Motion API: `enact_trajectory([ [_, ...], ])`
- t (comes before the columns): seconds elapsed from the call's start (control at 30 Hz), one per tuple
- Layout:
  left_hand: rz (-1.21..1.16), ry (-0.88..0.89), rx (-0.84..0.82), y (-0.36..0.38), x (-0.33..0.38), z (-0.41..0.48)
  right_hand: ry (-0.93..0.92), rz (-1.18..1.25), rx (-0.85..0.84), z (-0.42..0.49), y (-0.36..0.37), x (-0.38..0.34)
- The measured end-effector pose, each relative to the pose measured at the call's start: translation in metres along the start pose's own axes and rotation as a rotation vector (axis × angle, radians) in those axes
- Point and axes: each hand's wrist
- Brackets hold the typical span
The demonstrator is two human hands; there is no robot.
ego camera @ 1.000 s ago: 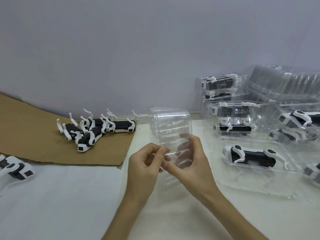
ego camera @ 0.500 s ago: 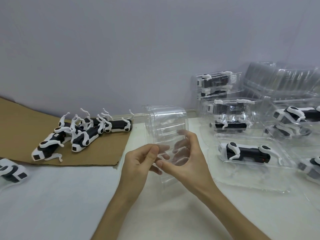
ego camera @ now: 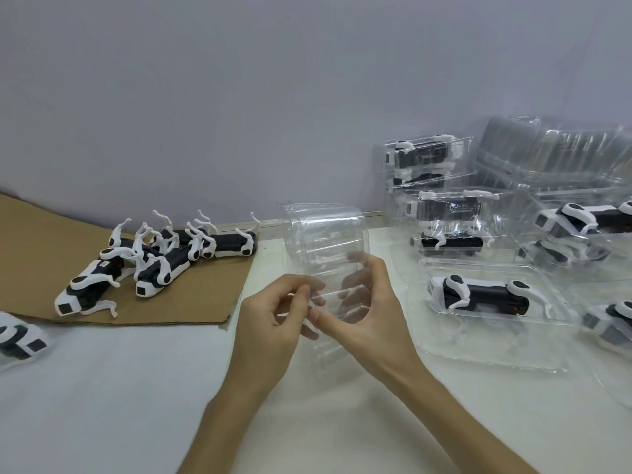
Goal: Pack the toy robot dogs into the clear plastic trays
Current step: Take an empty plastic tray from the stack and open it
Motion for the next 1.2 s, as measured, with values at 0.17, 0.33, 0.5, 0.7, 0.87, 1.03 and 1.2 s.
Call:
enact_trajectory([
  [0.17, 0.040, 0.001, -0.082, -0.009, -0.003, 0.004, -0.105, -0.107, 0.000, -0.001, -0.002, 0.000],
  [0.33, -0.021, -0.005, 0.074, 0.001, -0.012, 0.000, -0.216, -0.204, 0.114, 0.006, -0.005, 0.000],
  [0.5, -0.136, -0.079, 0.120, 0.006, -0.019, -0.002, -0.181, -0.226, 0.132, 0.006, -0.012, 0.004],
  [0.7, -0.175, -0.070, 0.083, 0.005, -0.017, -0.002, -0.183, -0.250, 0.110, 0.002, -0.001, 0.007],
  [0.87, -0.141, -0.041, 0.061, 0.010, -0.017, -0.002, -0.208, -0.286, 0.140, 0.004, -0.003, 0.007],
  [1.03, -0.218, -0.059, -0.031, 0.009, -0.013, -0.005, -0.201, -0.283, 0.128, 0.003, -0.004, 0.008],
  [1.2, -0.245, -0.058, -0.015, 0.007, -0.008, -0.003, -0.193, -0.227, 0.051, 0.005, -0.008, 0.005],
])
Point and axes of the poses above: each hand's wrist, its own z-axis towards the middle knuckle, its own y-axis out of the palm, x = y × z, and after that the axes turned 3 degrees about y, right-handed
